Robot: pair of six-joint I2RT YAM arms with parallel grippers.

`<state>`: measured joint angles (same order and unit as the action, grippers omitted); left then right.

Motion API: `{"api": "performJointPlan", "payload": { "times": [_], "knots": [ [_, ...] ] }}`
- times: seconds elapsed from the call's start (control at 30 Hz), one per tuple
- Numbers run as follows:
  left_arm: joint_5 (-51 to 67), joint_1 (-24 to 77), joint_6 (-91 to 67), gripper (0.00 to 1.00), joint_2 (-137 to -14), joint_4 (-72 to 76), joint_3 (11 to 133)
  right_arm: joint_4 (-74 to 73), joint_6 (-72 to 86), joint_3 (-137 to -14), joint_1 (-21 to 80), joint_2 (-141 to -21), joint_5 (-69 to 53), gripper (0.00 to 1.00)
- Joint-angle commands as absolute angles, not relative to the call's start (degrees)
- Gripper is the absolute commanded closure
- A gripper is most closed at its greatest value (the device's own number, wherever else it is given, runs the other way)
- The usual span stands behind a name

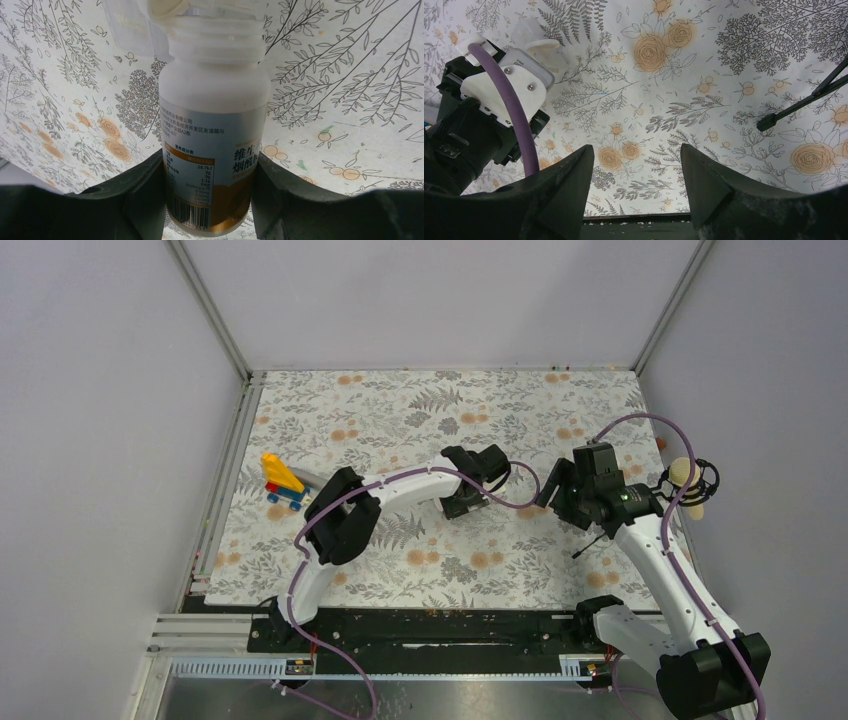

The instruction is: Sort the pills into containers

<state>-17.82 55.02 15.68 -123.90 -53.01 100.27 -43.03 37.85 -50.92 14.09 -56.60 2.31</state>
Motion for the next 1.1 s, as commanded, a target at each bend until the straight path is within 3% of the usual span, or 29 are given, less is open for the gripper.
{"api": "performJointPlan", "payload": {
  "times": [0.0, 0.63, 1.07],
  "knots": [
    [-20.32, 55.74, 17.23, 1.0, -122.65, -53.53, 101.81, -42.3, 37.94, -50.89, 13.62, -56.13, 2.08, 0.28],
    [-19.1, 55.13, 16.35, 1.0, -116.49, -52.36, 97.21, -41.78, 38.13, -49.87, 13.62, -55.99, 1.22, 0.28],
    [-21.57, 55.11, 17.43, 1.0, -118.9, -54.36, 98.77, -41.75, 37.99, -49.39, 13.58, -55.76, 1.14, 0.28]
  ]
}}
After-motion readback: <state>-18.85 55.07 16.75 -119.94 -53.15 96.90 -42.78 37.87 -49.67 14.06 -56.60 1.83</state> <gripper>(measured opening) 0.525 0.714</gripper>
